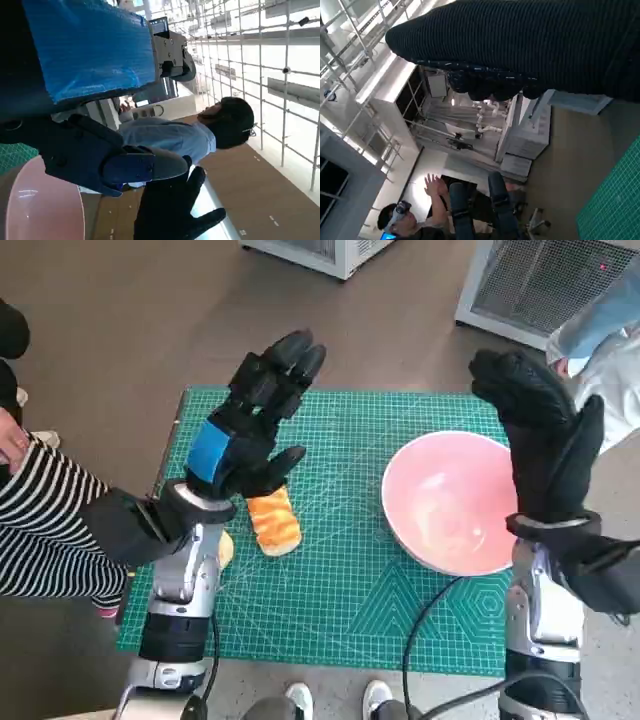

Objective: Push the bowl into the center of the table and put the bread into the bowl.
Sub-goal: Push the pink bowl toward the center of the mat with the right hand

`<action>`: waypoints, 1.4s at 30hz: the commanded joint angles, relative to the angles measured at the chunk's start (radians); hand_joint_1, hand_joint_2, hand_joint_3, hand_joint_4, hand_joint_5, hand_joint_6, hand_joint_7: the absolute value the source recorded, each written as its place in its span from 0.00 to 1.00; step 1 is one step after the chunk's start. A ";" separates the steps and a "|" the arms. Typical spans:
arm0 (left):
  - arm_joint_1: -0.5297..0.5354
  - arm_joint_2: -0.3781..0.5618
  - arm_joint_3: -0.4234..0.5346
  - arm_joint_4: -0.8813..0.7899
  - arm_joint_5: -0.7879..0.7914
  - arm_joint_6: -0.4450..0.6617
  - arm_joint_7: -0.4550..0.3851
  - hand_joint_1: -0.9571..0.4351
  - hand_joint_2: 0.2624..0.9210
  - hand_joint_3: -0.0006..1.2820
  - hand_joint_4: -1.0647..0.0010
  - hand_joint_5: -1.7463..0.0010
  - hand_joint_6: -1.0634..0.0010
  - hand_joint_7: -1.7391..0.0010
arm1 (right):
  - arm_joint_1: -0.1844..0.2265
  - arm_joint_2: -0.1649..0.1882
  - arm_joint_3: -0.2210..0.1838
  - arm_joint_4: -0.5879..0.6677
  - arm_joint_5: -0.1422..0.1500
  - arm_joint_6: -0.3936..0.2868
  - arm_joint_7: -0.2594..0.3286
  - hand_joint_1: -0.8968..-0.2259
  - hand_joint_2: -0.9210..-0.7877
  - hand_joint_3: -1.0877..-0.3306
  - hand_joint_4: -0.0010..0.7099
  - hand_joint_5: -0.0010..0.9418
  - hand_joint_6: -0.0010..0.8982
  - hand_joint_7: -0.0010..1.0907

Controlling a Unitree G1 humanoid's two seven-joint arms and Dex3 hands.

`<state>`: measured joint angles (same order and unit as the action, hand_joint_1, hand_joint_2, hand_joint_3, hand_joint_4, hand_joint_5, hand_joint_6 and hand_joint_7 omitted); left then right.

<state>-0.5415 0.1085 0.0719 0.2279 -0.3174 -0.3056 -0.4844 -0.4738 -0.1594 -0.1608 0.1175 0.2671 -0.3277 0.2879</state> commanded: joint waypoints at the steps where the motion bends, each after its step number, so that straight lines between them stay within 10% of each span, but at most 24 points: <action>1: 0.013 -0.008 -0.002 0.000 0.006 -0.017 0.000 0.21 1.00 0.30 0.94 0.93 1.00 0.72 | 0.001 -0.014 0.009 0.038 -0.025 -0.007 0.011 0.32 0.00 0.57 0.18 0.00 0.05 0.44; 42: 0.022 -0.014 0.003 -0.001 0.000 -0.014 0.010 0.22 1.00 0.29 0.95 0.92 1.00 0.73 | 0.028 -0.067 -0.027 0.084 -0.021 -0.054 0.040 0.34 0.00 0.55 0.20 0.01 0.05 0.45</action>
<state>-0.5280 0.1015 0.0738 0.2279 -0.3176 -0.3114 -0.4768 -0.4854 -0.1920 -0.1592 0.1850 0.2379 -0.3751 0.3113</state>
